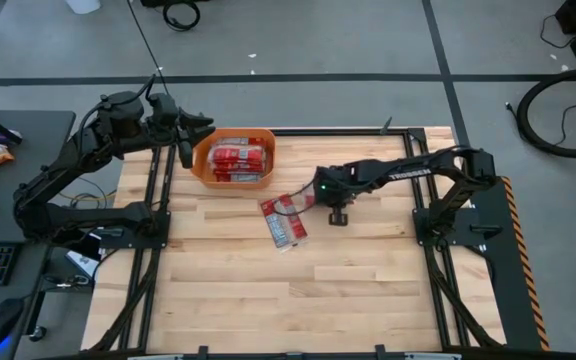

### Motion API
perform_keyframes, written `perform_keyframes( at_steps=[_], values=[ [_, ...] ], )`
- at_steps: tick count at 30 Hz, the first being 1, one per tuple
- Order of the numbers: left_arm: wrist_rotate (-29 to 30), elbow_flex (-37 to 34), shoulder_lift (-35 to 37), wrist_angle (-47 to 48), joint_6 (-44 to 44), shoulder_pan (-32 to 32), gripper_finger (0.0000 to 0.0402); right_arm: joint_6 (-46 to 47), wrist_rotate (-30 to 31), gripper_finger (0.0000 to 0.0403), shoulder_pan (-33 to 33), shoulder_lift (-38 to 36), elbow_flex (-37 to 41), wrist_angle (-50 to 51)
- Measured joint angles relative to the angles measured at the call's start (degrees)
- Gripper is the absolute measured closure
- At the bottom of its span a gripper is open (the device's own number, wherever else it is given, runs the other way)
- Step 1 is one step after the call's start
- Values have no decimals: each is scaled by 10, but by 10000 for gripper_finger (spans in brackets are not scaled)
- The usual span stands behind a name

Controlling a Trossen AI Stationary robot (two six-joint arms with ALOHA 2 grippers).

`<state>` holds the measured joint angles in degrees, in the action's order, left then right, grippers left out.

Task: Sort popcorn bags into baskets
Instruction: Put the right red popcorn bag into the orange container

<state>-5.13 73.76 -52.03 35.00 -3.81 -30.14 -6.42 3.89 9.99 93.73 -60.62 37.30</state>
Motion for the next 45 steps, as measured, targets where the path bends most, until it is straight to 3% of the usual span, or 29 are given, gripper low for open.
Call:
perform_keyframes(
  at_steps=[8, 16, 20, 28, 38, 45],
  values=[
    [0, 0, 0, 1, 0, 0, 287, 39, -2, 400, 18, -1, -107, -3],
    [0, 0, 0, 2, 0, 0, 287, 48, 48, 401, 34, -1, -232, -2],
    [0, 0, 0, 2, 0, 0, 287, 9, 76, 402, 34, -3, -283, -20],
    [0, 0, -1, -25, -8, 0, 287, -54, 72, 402, 35, 9, -294, -131],
    [0, 0, -1, -75, -20, 1, 287, -77, 66, 400, 37, 116, -294, -357],
    [0, 0, -1, -74, -45, 1, 287, -76, 66, 399, 61, 184, -294, -377]
  ],
)
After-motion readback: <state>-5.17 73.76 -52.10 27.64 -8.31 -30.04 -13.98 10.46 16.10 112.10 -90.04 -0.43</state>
